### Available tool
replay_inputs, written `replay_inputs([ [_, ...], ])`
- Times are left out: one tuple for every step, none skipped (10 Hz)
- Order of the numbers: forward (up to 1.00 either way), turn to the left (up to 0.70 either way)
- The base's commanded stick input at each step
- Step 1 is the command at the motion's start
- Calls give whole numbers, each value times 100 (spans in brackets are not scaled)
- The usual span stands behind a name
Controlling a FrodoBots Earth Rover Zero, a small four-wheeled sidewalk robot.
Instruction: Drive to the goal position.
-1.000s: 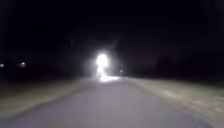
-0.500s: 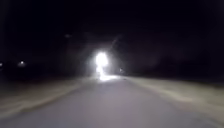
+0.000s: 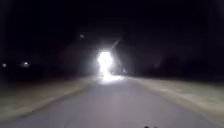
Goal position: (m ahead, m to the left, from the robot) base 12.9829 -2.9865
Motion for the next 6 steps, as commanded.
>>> replay_inputs([
  [100, 3],
  [100, 3],
  [100, 3],
  [100, 2],
  [100, 1],
  [100, 0],
])
